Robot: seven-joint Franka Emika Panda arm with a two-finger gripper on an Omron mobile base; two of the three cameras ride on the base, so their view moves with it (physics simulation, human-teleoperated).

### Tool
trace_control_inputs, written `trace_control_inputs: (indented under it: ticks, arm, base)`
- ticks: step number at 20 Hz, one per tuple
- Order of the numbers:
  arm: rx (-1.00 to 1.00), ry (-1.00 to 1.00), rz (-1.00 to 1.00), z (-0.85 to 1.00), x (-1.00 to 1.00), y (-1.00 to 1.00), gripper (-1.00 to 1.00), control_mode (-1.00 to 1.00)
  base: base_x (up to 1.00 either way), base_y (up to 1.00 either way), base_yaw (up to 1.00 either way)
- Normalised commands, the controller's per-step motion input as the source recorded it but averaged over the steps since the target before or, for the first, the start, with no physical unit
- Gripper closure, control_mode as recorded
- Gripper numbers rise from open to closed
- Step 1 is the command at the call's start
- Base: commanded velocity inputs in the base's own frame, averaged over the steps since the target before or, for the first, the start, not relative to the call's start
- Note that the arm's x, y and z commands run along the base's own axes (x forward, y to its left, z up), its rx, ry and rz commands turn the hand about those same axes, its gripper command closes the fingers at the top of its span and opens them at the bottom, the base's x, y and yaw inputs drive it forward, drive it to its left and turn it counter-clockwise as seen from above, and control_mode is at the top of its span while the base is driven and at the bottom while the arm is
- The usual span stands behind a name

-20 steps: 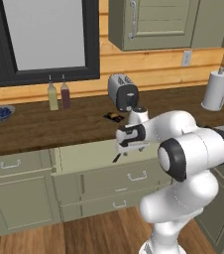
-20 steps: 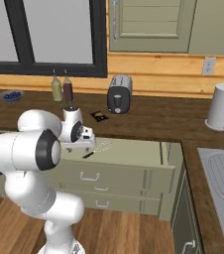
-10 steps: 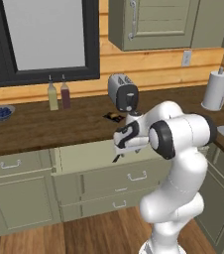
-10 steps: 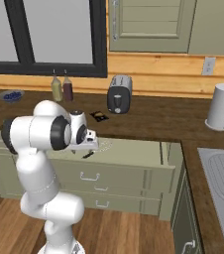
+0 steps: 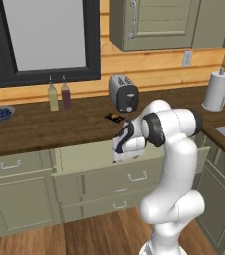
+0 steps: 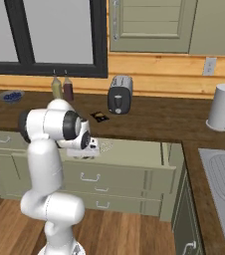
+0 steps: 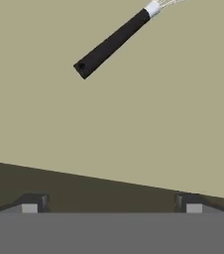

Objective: Pick the whisk from the drawer and place it on the counter.

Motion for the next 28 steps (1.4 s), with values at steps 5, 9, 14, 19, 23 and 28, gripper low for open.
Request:
trace_control_inputs:
  ticks: [5,9,14,19,23,28]
  arm:
    - [0.0,0.18,0.0,-0.28,-0.79,-0.2,-1.0,-1.0]
    - [0.0,0.18,0.0,0.03,-1.0,-0.7,-1.0,-1.0]
    - [0.02,-0.01,0.0,0.47,-1.0,-0.61,-1.0,-1.0]
    - [0.0,-0.32,0.0,0.95,-0.25,0.03,-1.0,-1.0]
    - [0.04,-0.2,-0.06,0.12,0.22,0.64,-1.0,-1.0]
    - [0.01,0.01,-0.11,-0.27,0.62,0.65,-1.0,-1.0]
  base:
    - [0.0,0.0,0.0]
    - [0.0,0.0,0.0]
    - [0.0,0.0,0.0]
    - [0.0,0.0,0.0]
    - [0.0,0.0,0.0]
    - [0.0,0.0,0.0]
